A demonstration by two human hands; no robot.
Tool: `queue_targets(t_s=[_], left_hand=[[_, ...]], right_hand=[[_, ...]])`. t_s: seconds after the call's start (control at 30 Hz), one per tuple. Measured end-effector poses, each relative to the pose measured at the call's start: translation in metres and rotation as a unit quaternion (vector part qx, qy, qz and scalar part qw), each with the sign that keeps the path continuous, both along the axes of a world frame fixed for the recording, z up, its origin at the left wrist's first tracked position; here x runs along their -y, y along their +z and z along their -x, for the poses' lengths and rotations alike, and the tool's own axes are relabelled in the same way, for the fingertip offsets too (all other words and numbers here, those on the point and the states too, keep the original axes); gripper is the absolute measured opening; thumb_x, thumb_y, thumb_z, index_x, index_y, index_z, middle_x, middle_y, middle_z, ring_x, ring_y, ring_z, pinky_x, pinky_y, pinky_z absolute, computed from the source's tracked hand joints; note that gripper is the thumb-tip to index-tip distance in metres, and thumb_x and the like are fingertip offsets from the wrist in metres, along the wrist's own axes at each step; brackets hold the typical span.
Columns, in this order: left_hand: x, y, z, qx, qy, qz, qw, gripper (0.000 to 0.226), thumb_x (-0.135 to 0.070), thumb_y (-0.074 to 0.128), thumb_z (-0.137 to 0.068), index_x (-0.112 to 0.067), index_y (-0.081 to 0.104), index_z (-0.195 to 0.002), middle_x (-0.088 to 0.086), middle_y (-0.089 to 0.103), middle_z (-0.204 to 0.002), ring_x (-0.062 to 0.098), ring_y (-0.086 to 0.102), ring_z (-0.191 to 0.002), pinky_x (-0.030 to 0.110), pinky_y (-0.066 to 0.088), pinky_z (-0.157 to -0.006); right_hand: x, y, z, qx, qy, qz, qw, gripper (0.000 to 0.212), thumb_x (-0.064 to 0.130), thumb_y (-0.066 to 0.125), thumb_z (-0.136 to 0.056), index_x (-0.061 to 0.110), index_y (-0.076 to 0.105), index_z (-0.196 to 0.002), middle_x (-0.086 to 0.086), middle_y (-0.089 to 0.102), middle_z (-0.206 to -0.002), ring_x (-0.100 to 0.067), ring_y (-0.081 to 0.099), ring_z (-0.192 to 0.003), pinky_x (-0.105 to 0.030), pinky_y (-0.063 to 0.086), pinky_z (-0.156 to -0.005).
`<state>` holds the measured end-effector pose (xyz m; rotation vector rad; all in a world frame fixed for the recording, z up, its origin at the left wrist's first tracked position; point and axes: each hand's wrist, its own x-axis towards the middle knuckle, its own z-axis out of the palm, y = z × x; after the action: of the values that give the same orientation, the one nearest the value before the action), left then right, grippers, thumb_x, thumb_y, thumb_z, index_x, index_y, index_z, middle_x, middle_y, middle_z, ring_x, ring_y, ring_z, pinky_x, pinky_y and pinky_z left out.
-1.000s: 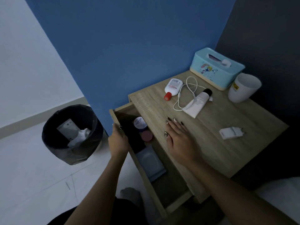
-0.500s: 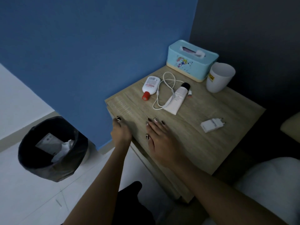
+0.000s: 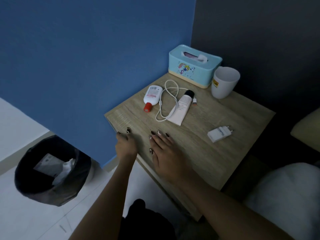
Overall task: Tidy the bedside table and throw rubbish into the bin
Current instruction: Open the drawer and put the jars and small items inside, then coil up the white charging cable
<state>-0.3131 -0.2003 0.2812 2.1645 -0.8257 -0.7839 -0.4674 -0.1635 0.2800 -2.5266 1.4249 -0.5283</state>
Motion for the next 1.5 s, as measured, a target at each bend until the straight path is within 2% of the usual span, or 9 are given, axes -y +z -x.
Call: queue_targets(t_s=[0.33,0.47,0.63,0.83,1.03,1.23,1.33,1.4,1.5], left_hand=[[-0.002,-0.002,0.001,-0.012,-0.006,-0.010,1.000,0.056,-0.039,0.030,-0.100,-0.005,0.024,-0.143,0.026,0.050,-0.135,0.043,0.050,-0.120,0.057,0.041,-0.102],[0.008,0.023,0.026,0.129,-0.031,-0.047,0.990,0.064,-0.027,0.035,-0.099,-0.007,0.003,-0.150,0.019,0.014,-0.158,0.034,0.013,-0.147,0.061,0.006,-0.115],[0.036,0.053,0.068,0.262,-0.257,0.123,0.922,0.048,-0.031,0.052,-0.089,-0.018,0.046,-0.135,0.010,0.049,-0.132,0.031,0.046,-0.123,0.043,0.036,-0.101],[0.063,0.051,0.089,0.301,-0.331,-0.007,0.894,0.046,-0.043,0.052,-0.090,-0.017,0.053,-0.127,0.010,0.046,-0.133,0.029,0.040,-0.125,0.044,0.033,-0.103],[0.054,0.061,0.081,0.293,-0.336,0.015,0.895,0.026,-0.025,0.047,-0.094,-0.018,0.058,-0.115,0.008,0.060,-0.119,0.030,0.052,-0.115,0.043,0.043,-0.097],[0.041,0.114,0.060,0.252,-0.320,0.112,0.906,0.024,-0.025,0.049,-0.094,-0.013,0.068,-0.100,0.012,0.067,-0.104,0.029,0.064,-0.094,0.032,0.049,-0.075],[0.037,0.154,0.052,0.250,-0.315,0.141,0.904,0.022,-0.026,0.049,-0.095,-0.014,0.068,-0.092,0.010,0.070,-0.093,0.027,0.065,-0.086,0.026,0.037,-0.065],[0.032,0.182,0.051,0.243,-0.310,0.172,0.903,0.022,-0.024,0.051,-0.095,-0.014,0.068,-0.085,0.008,0.070,-0.084,0.023,0.065,-0.082,0.026,0.034,-0.062],[0.021,0.219,0.052,0.238,-0.331,0.213,0.888,0.027,-0.024,0.049,-0.092,-0.013,0.064,-0.072,0.005,0.063,-0.072,0.017,0.060,-0.068,0.025,0.034,-0.060]], right_hand=[[-0.001,0.000,0.000,0.001,-0.007,-0.007,1.000,0.050,0.028,0.028,-0.097,0.012,0.041,-0.143,-0.004,0.041,-0.151,-0.019,0.027,-0.144,-0.039,0.019,-0.119],[-0.006,-0.001,0.002,0.035,-0.038,0.000,0.999,0.045,0.034,0.037,-0.097,0.016,0.051,-0.135,-0.003,0.048,-0.144,-0.018,0.037,-0.138,-0.037,0.029,-0.116],[-0.011,0.004,0.001,0.071,-0.118,0.088,0.987,0.030,0.028,0.054,-0.076,0.017,0.067,-0.101,-0.005,0.067,-0.103,-0.022,0.058,-0.101,-0.033,0.036,-0.095],[-0.002,0.005,0.002,0.043,-0.197,0.119,0.972,0.040,0.029,0.049,-0.070,0.015,0.063,-0.104,-0.007,0.070,-0.100,-0.020,0.049,-0.102,-0.037,0.036,-0.092],[0.003,0.018,0.009,0.108,-0.259,-0.044,0.959,0.031,0.031,0.045,-0.076,0.023,0.066,-0.097,0.001,0.064,-0.103,-0.019,0.060,-0.096,-0.032,0.050,-0.086],[0.015,0.047,0.026,0.332,-0.281,-0.158,0.887,0.025,0.018,0.057,-0.081,0.032,0.062,-0.100,0.001,0.068,-0.106,-0.018,0.064,-0.101,-0.016,0.041,-0.083],[0.032,0.086,0.031,0.370,-0.291,-0.222,0.854,0.025,0.010,0.056,-0.089,0.017,0.065,-0.111,-0.008,0.066,-0.116,-0.019,0.062,-0.104,-0.003,0.035,-0.072],[0.041,0.114,0.037,0.446,-0.289,-0.302,0.792,0.021,0.023,0.058,-0.088,0.018,0.065,-0.107,-0.014,0.067,-0.114,-0.026,0.064,-0.095,-0.017,0.047,-0.073],[0.050,0.161,0.044,0.574,-0.233,-0.463,0.634,0.033,0.047,0.053,-0.091,0.019,0.062,-0.106,-0.009,0.066,-0.104,-0.022,0.063,-0.087,-0.029,0.046,-0.067]])
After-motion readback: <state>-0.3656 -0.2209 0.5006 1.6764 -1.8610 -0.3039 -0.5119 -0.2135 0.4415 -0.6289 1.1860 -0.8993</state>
